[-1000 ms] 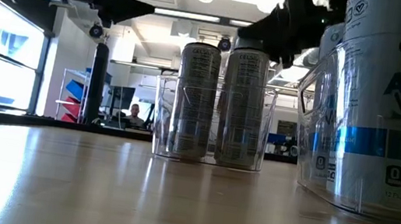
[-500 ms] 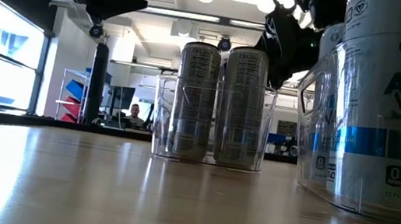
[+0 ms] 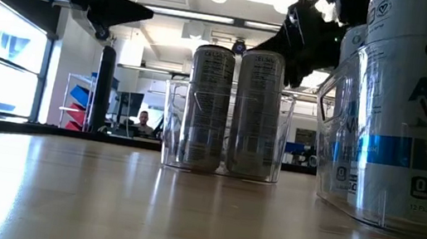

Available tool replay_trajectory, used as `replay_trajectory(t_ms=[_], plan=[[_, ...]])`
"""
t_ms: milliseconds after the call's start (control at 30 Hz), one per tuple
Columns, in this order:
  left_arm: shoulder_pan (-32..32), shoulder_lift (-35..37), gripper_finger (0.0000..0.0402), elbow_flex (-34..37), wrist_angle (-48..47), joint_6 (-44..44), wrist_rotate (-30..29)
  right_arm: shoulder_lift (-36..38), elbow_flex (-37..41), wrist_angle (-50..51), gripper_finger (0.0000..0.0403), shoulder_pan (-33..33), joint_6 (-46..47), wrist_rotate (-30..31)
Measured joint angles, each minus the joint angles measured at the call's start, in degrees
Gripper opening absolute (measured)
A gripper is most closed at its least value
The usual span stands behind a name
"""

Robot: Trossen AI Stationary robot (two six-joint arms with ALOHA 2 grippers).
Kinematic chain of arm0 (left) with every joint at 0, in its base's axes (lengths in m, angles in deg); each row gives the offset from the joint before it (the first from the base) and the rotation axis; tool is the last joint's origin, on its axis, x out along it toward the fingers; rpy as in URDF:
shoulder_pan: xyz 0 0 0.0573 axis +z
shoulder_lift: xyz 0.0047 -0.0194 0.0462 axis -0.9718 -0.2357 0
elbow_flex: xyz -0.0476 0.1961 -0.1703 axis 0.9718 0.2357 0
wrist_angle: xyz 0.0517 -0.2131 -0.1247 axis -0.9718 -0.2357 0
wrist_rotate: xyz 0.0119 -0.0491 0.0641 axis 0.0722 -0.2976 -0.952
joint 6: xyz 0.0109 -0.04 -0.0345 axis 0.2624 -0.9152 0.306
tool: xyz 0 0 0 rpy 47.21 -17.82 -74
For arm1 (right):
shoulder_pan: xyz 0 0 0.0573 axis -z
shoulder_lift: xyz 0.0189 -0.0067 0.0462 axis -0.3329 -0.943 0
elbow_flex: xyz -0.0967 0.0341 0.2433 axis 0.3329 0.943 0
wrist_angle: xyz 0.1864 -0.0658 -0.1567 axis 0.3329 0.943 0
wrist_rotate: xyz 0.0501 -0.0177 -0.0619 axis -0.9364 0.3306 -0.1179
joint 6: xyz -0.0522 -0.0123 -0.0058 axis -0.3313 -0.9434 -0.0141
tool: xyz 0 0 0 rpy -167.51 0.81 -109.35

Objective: Sort soda cans
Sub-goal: Adjust the white/yellow soda cans, then move the transparent bin to the top left of the table

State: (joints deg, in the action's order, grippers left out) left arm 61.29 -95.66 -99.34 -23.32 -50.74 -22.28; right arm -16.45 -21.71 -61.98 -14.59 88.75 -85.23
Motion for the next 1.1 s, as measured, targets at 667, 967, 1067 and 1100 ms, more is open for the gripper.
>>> replay_trajectory(t_ms=[667,967,1067,1100], plan=[[8.17,-4.37,0.0301,-14.94,-32.28,9.92,24.13,14.77,0.0,4.24,0.0319,-0.02,-3.16,0.97],[11.69,-20.7,0.0254,-25.09,-40.44,16.25,27.36,14.6,0.0,3.1,0.0319,-3.99,-3.27,3.48],[11.74,-24.47,0.0245,-28.97,-42.93,14.11,26.16,14.6,0.0,3.14,0.0319,-5.14,-3.43,4.99],[11.76,-25.62,0.0242,-30.26,-43.74,14.03,26.25,14.6,0.0,3.14,0.0319,-5.37,-3.43,5.05]])
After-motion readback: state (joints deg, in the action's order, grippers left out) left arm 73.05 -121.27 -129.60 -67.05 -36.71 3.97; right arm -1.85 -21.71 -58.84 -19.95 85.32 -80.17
